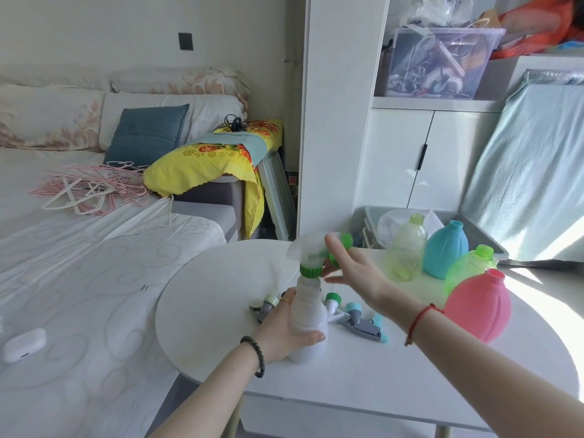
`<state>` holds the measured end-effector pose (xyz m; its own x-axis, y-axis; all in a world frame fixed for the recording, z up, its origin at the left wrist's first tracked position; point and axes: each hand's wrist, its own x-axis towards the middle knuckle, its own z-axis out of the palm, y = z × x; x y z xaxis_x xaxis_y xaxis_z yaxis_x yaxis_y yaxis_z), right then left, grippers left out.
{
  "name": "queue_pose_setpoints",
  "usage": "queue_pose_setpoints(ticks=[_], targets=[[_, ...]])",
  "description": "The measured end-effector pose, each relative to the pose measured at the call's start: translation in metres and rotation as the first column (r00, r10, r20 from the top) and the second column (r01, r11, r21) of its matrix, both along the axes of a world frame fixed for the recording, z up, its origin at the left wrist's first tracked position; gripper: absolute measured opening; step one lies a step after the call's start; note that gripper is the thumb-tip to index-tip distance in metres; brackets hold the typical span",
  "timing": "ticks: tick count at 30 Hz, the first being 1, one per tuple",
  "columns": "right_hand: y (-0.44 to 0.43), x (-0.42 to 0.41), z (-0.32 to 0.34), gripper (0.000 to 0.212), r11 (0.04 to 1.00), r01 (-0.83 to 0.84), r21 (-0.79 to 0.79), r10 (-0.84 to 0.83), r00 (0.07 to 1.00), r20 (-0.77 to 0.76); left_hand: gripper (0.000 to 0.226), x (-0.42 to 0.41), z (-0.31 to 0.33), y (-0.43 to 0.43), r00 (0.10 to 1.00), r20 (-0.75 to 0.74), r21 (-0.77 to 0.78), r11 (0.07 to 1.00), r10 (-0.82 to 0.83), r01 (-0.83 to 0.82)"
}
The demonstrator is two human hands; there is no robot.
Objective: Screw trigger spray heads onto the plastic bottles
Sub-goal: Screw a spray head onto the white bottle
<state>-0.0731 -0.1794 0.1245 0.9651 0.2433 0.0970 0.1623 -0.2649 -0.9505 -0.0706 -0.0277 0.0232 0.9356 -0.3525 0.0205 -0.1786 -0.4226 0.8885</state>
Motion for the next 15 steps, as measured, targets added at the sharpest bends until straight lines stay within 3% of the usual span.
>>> queue_pose_setpoints(ticks=[3,5,8,12,15], targets=[[0.002,-0.003,-0.013,0.034,0.999,0.005,-0.040,-0.004,0.999,0.031,0.073,0.000,-0.001,0.000,1.000,-0.004,-0.032,0.999,-0.005,0.005],[0.002,-0.004,-0.019,0.012,1.000,-0.011,-0.024,0.013,0.999,0.053,0.074,0.000,-0.002,0.000,1.000,-0.002,-0.038,0.999,-0.004,0.004],[0.002,-0.003,-0.026,0.032,0.999,0.000,0.039,-0.002,0.999,0.053,0.074,0.000,-0.002,0.001,1.000,0.001,-0.026,1.000,0.003,-0.003],[0.007,-0.003,-0.033,0.009,0.995,0.086,0.046,-0.093,0.977,0.193,0.086,-0.003,0.003,-0.001,1.000,0.000,-0.005,1.000,-0.006,0.006],[0.013,-0.006,-0.038,0.018,0.985,0.120,0.121,-0.144,0.965,0.220,0.098,-0.004,0.006,-0.002,1.000,0.009,-0.013,1.000,-0.016,0.016]])
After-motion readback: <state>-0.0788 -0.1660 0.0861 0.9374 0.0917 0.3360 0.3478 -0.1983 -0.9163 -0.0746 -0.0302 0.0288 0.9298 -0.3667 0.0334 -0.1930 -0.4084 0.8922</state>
